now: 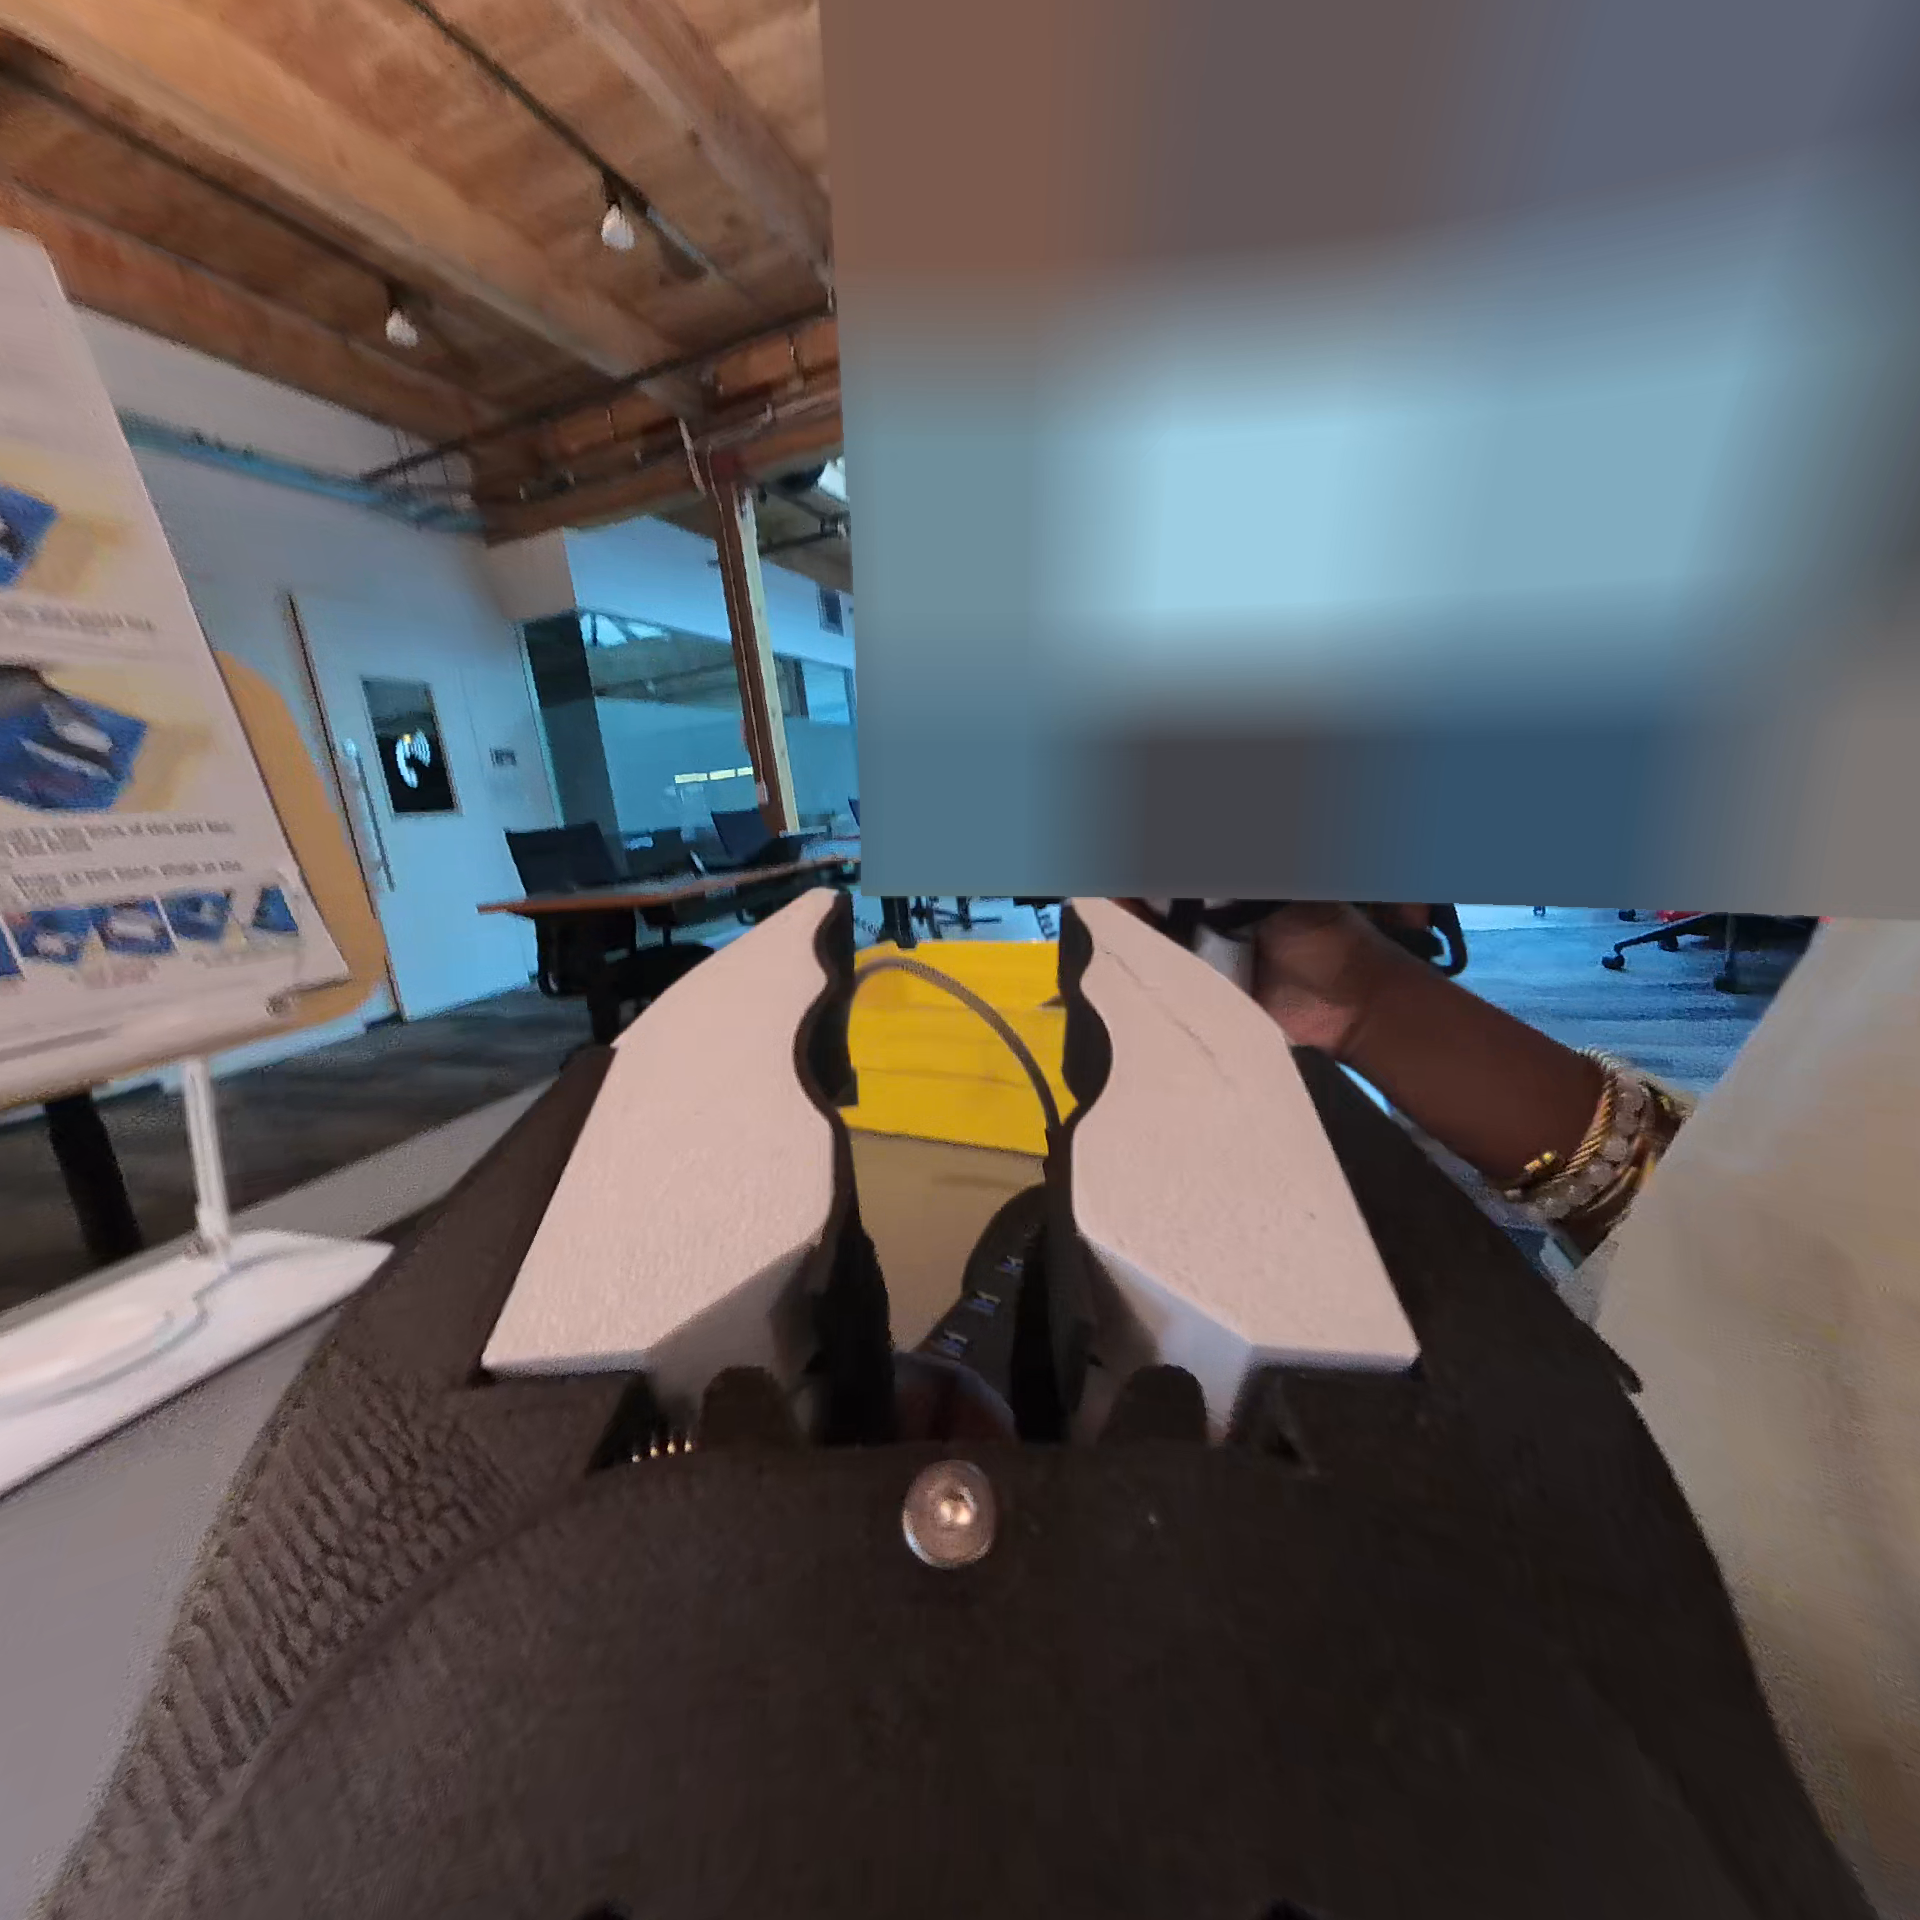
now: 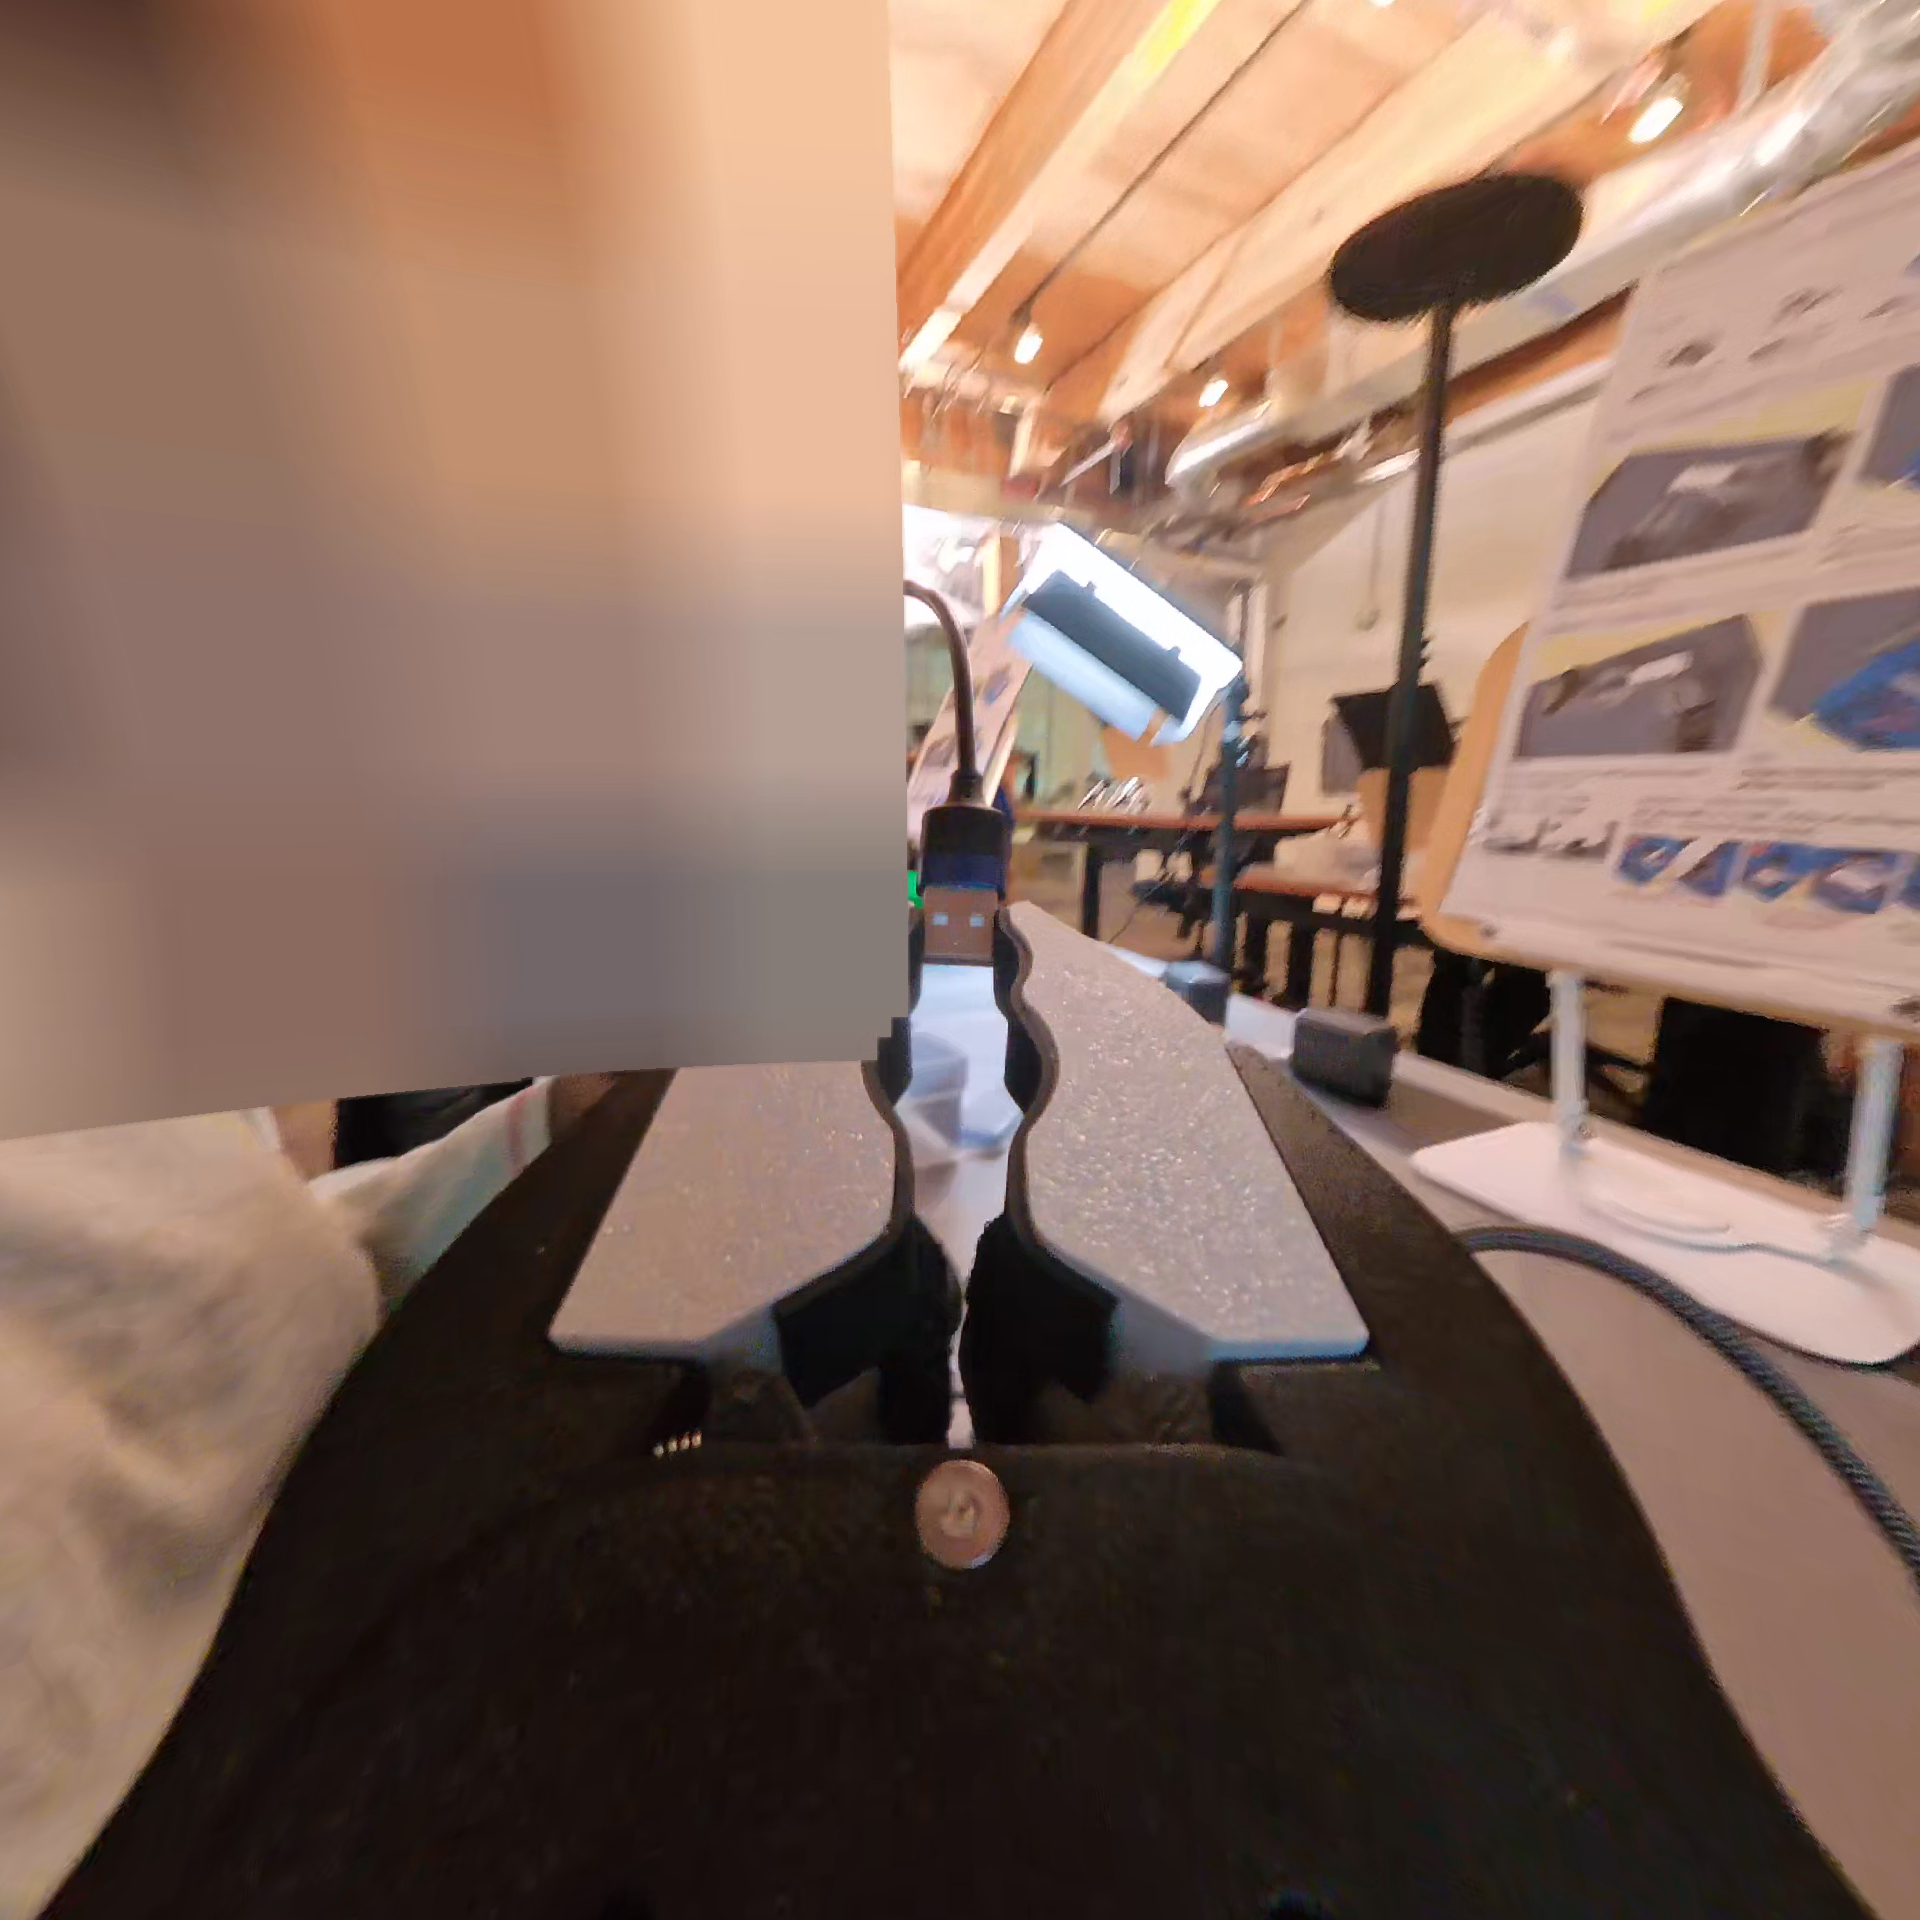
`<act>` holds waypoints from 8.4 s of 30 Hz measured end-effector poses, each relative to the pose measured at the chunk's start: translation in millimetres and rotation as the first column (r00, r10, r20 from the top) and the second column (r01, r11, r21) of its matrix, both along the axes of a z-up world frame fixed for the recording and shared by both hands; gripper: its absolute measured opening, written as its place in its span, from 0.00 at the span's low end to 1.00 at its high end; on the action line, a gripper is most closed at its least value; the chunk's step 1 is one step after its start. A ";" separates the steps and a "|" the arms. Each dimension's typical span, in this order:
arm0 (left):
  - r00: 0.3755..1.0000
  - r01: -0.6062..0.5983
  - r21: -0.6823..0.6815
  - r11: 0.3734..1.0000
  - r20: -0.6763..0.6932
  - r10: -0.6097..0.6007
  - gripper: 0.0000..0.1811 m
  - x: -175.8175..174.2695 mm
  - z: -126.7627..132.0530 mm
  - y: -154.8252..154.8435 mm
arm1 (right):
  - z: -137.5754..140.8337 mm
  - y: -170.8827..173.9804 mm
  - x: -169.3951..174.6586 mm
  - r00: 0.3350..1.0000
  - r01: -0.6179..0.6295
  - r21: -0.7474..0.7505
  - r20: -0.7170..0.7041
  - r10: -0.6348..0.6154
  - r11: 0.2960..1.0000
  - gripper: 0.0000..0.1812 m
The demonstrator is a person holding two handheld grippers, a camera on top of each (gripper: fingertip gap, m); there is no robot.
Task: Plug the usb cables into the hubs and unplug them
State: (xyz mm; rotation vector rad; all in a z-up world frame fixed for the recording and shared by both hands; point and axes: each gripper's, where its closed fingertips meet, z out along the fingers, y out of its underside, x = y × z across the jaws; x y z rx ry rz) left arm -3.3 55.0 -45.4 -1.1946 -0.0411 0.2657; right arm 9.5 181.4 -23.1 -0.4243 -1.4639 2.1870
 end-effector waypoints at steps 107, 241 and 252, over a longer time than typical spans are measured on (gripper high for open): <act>0.889 0.393 -0.712 0.582 0.132 -0.438 0.09 -28.5 -143.3 122.8 | -180.7 30.6 -15.3 0.953 -0.180 0.734 0.296 -0.070 0.655 0.30; 0.834 -0.550 -0.212 0.808 -0.074 0.547 0.42 -136.6 -60.0 38.2 | -146.1 364.5 -136.3 0.241 0.268 0.948 0.106 -0.965 0.171 0.14; 0.835 -0.547 -0.224 0.806 -0.079 0.545 0.42 -136.9 -62.8 40.7 | -113.9 316.7 -108.3 0.422 0.251 0.927 0.154 -0.893 0.279 0.37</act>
